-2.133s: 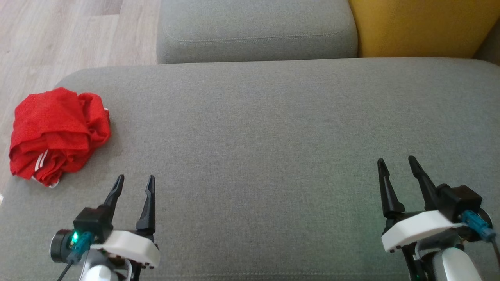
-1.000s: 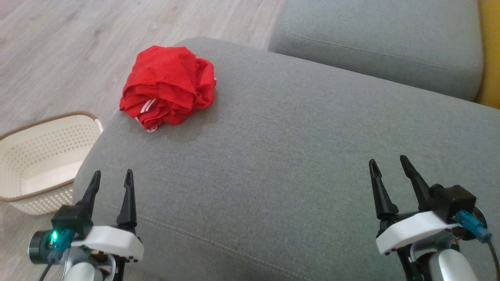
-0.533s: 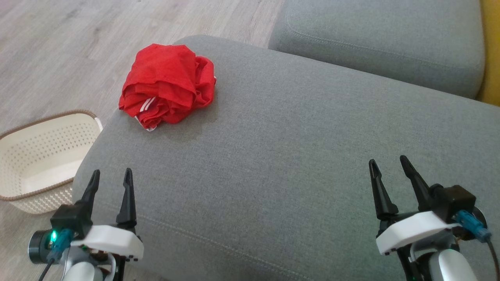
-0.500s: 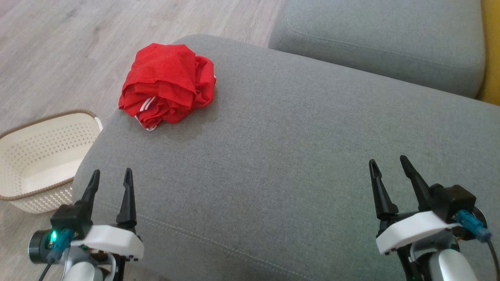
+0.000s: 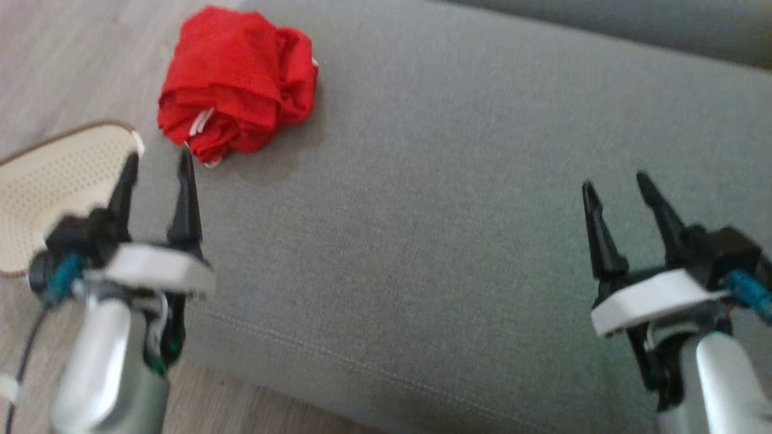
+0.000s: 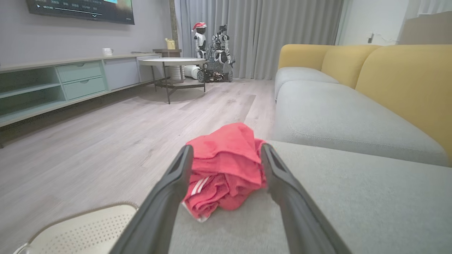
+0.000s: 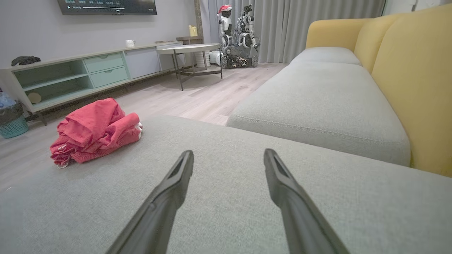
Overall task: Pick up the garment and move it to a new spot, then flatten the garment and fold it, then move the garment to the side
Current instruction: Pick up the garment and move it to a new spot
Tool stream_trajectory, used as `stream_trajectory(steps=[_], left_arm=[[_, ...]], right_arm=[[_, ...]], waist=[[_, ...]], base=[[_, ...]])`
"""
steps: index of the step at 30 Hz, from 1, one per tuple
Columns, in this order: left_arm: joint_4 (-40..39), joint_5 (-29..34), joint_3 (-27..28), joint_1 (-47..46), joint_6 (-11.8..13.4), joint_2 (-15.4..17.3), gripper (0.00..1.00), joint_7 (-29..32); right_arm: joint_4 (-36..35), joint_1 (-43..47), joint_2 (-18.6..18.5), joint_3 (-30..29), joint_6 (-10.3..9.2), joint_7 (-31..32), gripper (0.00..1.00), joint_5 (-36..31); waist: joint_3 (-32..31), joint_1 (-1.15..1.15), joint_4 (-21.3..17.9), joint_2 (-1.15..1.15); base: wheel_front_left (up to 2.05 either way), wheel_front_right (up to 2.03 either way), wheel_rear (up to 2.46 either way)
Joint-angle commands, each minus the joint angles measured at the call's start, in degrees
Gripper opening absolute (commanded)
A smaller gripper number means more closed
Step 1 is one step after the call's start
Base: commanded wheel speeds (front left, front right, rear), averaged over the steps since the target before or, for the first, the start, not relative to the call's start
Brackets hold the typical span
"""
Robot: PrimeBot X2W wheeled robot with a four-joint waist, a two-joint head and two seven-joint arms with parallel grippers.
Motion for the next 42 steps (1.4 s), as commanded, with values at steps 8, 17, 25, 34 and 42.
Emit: stream_trajectory(steps=[8,17,25,34,42], left_arm=[[8.75,-2.47,4.15,-20.25,-3.41,3.1,1.0,-0.71],[31.41,-4.71,4.97,-37.54,-7.41,6.57,1.0,0.65],[46.41,-5.99,4.49,-44.36,-8.94,8.93,1.0,4.18],[50.64,-5.02,2.1,-47.37,-9.93,11.37,0.0,0.13],[36.1,-3.17,4.48,-42.76,-9.29,13.79,0.0,-1.01]], right_arm=[[-6.17,-7.78,-1.86,1.27,-0.04,2.29,1.0,-2.14],[-7.58,-11.43,-2.45,3.51,-0.04,2.87,1.0,-2.66],[-7.48,-12.39,-2.39,3.76,-0.04,2.54,1.0,-2.77],[-7.02,-12.39,-2.0,2.82,-0.04,1.84,1.0,-3.03],[-5.16,-10.44,-1.25,1.91,-0.04,0.14,1.0,-2.03]], waist=[[12.99,0.0,-4.61,0.0],[18.96,0.0,-8.46,0.0],[20.35,0.0,-10.25,0.0],[18.61,0.0,-9.69,0.0],[11.53,0.0,-9.12,0.0]], base=[[0.0,0.0,0.0],[0.0,0.0,0.0],[0.0,0.0,0.0],[0.0,0.0,0.0],[0.0,0.0,0.0]])
